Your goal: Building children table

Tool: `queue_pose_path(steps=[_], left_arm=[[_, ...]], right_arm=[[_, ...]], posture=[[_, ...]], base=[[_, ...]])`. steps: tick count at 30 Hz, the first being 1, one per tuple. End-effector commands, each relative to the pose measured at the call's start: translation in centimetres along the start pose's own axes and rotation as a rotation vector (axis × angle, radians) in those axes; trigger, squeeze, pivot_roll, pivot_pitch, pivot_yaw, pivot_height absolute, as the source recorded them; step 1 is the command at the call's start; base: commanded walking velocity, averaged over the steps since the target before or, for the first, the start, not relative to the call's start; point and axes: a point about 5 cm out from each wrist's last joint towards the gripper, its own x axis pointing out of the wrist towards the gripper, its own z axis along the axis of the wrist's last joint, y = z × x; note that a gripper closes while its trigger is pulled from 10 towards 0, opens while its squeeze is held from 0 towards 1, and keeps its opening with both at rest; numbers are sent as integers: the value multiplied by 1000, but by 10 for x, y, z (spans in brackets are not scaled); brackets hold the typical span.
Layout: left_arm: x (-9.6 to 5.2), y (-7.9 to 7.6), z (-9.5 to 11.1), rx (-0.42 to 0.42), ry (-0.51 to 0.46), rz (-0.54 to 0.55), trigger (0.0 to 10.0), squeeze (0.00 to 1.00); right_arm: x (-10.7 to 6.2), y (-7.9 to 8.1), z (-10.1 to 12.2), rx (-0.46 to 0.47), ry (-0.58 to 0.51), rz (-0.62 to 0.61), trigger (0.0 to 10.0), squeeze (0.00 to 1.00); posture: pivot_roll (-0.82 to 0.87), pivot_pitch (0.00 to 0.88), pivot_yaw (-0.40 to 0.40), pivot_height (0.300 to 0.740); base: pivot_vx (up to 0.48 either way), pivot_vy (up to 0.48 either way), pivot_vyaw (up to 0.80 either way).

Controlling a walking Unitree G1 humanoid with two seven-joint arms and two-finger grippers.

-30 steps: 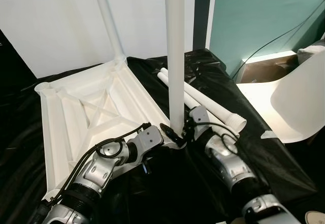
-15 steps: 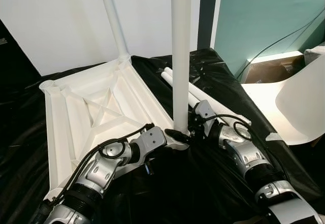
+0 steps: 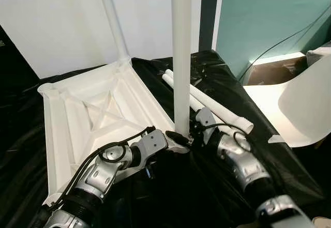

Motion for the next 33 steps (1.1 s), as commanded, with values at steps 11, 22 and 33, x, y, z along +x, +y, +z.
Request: queue_pose_path(steps=[11,22,33], left_arm=[[10,-41,-48,-168,134,-179,10000,0],[4,-41,-49,-167,141,-178,10000,0],[5,-49,-51,-182,143,-187,10000,0]], right_arm=[[-12,-12,-6,71,-29,-332,0,0],[-7,-6,5,-4,-32,-192,10000,1000],[-15,-5,12,-85,-5,-14,10000,0]], posture=[[115,0,29,740],[120,0,46,740],[118,0,51,740]], base=[[0,0,0],[0,0,0],[0,0,0]])
